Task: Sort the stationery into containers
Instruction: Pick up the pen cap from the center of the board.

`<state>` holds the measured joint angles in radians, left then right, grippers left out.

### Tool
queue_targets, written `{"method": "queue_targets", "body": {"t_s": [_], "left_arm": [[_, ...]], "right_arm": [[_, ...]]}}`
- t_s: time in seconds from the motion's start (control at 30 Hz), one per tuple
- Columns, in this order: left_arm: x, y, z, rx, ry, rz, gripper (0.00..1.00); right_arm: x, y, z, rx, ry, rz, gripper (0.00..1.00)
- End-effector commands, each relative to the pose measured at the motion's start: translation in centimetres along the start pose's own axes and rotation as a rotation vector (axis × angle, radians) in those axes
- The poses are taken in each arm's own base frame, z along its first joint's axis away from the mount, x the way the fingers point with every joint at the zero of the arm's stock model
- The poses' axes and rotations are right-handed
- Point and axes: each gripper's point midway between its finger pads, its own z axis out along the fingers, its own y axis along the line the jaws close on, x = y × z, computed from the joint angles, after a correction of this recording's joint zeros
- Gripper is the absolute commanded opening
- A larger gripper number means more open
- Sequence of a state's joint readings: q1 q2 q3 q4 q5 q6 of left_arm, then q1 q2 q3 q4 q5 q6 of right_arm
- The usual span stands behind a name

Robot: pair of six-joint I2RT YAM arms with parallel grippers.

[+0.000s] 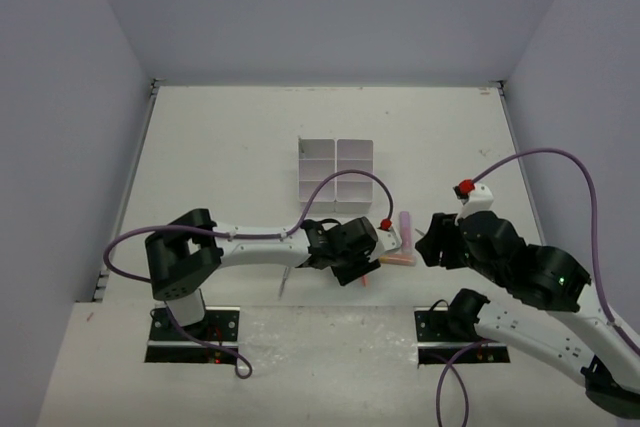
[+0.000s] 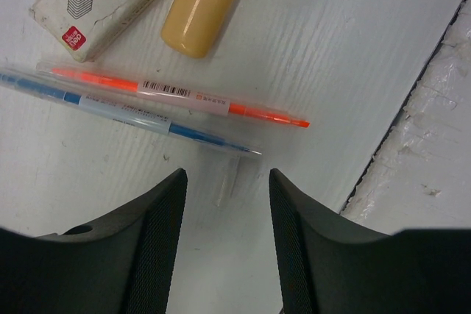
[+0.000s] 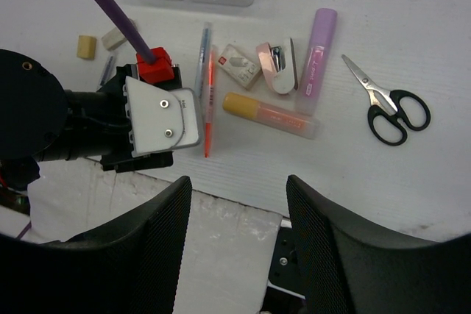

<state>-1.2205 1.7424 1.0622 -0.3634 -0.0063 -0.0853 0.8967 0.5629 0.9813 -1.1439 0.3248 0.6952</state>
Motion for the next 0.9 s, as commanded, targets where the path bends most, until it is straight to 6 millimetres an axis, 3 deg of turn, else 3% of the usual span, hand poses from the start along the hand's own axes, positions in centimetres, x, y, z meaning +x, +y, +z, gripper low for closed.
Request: {"method": "queue_targets", "body": {"t_s": [0.0, 0.87], "left_arm": [[-0.1, -0.3, 0.0, 0.013, 0.006, 0.022, 0.51], [3.9, -0.5, 2.0, 0.027, 0.135, 0.011, 0.37]], "right_arm": [[-0.3, 0.2, 0.3, 0.010, -0.005, 0.000, 0.58], [-0.3, 0.5, 0.5, -0.002, 0.002, -0.009, 0.57]]}}
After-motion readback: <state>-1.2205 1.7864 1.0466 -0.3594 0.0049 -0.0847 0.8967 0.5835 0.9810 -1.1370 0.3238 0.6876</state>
